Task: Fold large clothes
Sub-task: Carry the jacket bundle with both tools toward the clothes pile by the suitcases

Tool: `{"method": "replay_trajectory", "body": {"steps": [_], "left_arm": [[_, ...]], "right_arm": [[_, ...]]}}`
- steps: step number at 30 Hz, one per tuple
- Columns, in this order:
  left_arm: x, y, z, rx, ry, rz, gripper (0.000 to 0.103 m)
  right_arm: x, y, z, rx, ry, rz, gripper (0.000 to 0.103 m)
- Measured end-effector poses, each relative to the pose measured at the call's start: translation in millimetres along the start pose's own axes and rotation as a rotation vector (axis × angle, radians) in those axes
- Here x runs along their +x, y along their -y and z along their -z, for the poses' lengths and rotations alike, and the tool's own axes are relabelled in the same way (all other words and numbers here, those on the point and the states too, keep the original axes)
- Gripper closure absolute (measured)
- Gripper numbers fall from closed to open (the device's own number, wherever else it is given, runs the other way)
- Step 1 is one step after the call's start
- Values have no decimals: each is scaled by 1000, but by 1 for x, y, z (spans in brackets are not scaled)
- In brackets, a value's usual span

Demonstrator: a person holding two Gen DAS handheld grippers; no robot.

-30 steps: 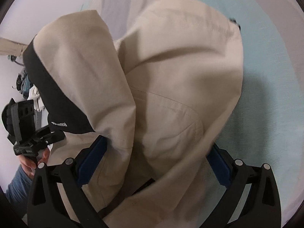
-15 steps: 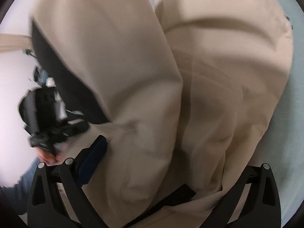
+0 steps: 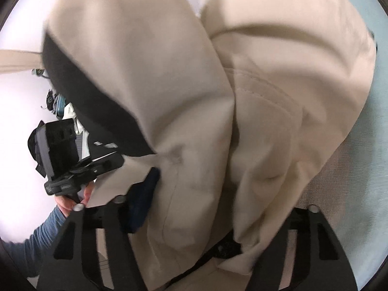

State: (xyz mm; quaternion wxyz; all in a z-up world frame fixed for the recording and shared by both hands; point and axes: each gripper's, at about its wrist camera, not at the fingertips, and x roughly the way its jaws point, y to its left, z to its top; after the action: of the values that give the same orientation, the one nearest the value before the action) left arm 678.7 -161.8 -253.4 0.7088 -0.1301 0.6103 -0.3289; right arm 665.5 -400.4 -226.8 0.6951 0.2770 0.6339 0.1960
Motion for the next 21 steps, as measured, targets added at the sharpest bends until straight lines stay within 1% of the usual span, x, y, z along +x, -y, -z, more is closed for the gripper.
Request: {"method": "replay_trajectory", "body": {"steps": [2,4,5,6,7,8,9,11,14,18,19,21], "left_arm": [[-7,-6,0,-1,4,12,48],[-10,-5,0,11,7,7,53],[-13,-6,0,17,10,4,54],[-15,-8,-1,18,11,2,55],[-17,-10,0,22,14,-3,56],[-17,-9,0,25,17,-10,56],[-17,-8,0,25,20,-15,57],[-17,-1,1,22,26,-24,57],[-26,1,-1,27,34,-29,60],[-34,10,3,57,50,-33,64],[-38,13,3,68,54,-37,65],[-38,15,6,77,59,-41,65]], "right_arm": [[-6,-5,2,-19,15,-2,54],[-10,-9,4,-32,27,4,55],[-11,-6,6,-29,30,3,55],[-5,7,-6,-22,32,-3,55],[-4,11,-6,-20,38,-13,55],[-7,15,-4,-7,41,-22,52],[-2,26,0,10,42,-28,52],[-2,29,1,16,58,-25,53],[-12,18,5,-34,89,-2,59],[-26,11,10,-59,116,7,61],[-24,2,11,-62,122,10,61],[-29,-3,14,-70,137,15,62]]}}
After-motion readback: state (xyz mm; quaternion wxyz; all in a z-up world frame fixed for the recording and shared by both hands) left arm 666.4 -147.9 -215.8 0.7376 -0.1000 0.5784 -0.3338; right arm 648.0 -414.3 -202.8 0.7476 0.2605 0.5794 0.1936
